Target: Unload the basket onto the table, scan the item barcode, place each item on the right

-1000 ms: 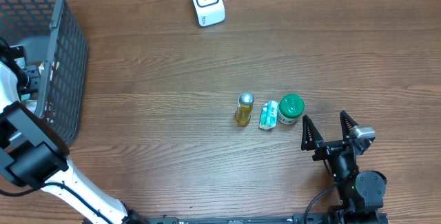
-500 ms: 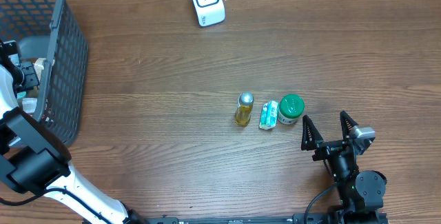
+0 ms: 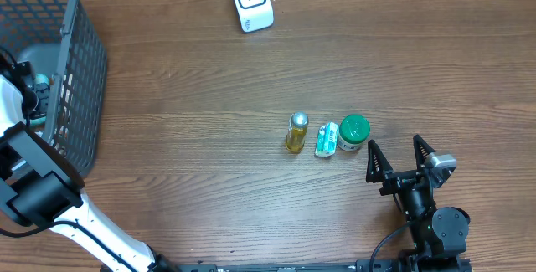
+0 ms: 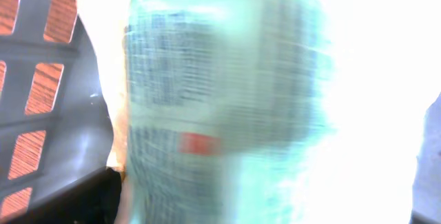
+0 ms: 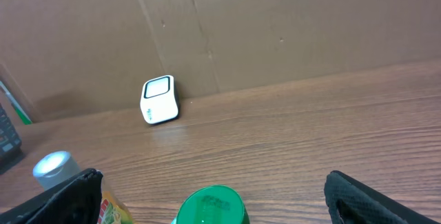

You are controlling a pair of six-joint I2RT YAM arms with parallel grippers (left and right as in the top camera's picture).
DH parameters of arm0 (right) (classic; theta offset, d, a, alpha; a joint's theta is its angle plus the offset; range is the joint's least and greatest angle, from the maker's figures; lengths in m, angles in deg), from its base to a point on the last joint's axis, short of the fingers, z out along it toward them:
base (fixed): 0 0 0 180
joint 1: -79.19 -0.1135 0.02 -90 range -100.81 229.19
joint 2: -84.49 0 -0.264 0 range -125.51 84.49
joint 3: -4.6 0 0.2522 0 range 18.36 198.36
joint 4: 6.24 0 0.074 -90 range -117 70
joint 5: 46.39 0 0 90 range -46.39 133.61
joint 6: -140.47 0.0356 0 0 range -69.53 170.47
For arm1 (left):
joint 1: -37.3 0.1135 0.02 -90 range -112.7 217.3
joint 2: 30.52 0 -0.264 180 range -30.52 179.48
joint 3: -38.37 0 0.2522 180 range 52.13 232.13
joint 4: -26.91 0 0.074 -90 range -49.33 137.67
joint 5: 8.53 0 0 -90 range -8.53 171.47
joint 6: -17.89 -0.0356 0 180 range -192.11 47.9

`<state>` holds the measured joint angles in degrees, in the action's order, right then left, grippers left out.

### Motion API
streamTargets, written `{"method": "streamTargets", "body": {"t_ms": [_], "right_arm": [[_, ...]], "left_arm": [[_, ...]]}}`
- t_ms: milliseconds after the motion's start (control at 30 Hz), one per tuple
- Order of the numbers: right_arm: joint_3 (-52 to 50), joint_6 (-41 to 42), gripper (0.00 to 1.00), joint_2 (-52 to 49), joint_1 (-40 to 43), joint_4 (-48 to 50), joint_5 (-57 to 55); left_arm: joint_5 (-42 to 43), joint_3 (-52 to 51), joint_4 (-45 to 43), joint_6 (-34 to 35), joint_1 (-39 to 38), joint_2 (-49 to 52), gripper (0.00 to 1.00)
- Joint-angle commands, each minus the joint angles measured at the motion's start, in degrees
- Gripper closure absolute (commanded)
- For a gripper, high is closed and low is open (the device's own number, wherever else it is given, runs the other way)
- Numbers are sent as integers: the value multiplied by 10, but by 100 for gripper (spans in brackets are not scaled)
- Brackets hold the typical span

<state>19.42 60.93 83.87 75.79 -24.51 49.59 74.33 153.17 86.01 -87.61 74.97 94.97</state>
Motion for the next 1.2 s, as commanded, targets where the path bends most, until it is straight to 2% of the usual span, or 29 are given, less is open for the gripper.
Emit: {"method": "streamTargets", "body": {"t_ms": [0,433,533,700,767,933,1167], "right_arm": [[-6,0,0,5,3,2,-3],[-6,0,0,5,3,2,-3],[-6,0,0,5,3,2,-3],[-6,0,0,5,3,2,-3],[-6,0,0,5,3,2,-3],[-6,0,0,5,3,2,-3],[-6,0,0,5,3,2,-3]], "left_arm": [[-8,-19,-4,3,7,8,0],[-5,-99,-71,3,26,8,2],[21,-113,-79,3,26,8,34],[66,-117,-72,3,26,8,75],[70,-111,-71,3,24,7,88],[70,-59,-44,13,22,-10,92],[86,89,-4,50,13,-58,96]]}}
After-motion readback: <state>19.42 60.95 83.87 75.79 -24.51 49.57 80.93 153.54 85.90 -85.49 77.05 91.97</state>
